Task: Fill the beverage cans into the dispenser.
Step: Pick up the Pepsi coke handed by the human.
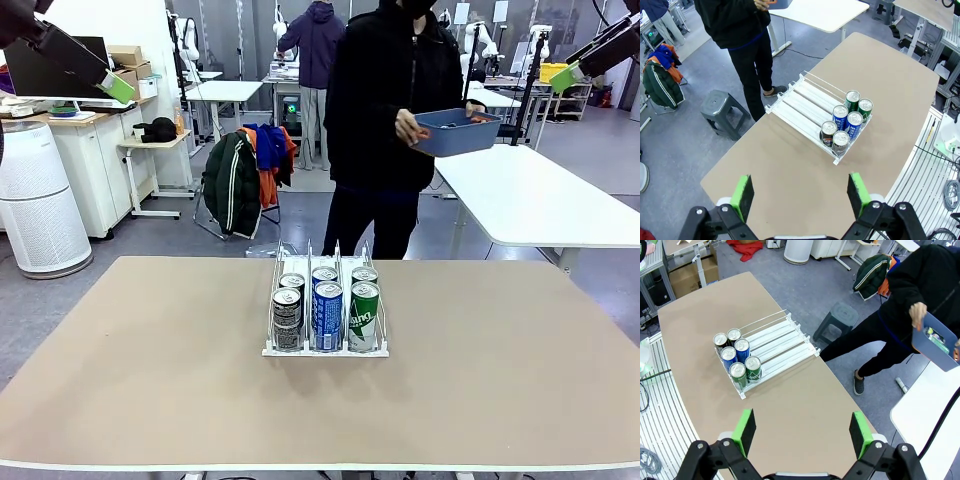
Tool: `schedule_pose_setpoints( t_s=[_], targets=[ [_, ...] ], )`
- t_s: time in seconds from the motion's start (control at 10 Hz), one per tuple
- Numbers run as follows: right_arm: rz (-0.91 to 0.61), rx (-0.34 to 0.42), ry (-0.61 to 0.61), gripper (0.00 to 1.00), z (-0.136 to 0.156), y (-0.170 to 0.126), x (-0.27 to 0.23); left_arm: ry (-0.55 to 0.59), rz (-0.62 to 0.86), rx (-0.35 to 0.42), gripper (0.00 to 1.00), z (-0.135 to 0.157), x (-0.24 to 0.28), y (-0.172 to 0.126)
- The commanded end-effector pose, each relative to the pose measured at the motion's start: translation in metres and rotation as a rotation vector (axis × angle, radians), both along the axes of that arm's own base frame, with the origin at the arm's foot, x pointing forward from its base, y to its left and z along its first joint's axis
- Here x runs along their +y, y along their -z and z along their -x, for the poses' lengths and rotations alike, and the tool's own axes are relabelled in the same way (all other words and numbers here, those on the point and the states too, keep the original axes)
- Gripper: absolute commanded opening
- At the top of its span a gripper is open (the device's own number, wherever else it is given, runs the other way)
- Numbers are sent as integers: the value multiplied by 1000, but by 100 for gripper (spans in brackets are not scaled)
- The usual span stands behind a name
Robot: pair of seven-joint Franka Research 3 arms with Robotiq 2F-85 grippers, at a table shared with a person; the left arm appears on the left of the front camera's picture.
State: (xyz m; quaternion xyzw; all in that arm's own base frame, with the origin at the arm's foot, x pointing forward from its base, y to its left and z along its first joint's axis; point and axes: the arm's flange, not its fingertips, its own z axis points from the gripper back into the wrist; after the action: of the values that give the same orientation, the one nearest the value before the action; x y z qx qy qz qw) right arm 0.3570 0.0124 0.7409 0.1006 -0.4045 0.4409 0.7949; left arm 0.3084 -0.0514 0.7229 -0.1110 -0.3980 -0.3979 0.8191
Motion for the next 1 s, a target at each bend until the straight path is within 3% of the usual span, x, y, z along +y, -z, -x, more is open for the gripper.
schedule_pose_setpoints(
  t_s=[0.0, 0.9],
  targets=[
    [-1, 0, 0, 100, 0, 0, 0, -4, 3, 7, 100, -1, 1, 1],
    [-1, 0, 0, 100, 0, 0, 0, -4, 3, 7, 100, -1, 1, 1]
  ],
)
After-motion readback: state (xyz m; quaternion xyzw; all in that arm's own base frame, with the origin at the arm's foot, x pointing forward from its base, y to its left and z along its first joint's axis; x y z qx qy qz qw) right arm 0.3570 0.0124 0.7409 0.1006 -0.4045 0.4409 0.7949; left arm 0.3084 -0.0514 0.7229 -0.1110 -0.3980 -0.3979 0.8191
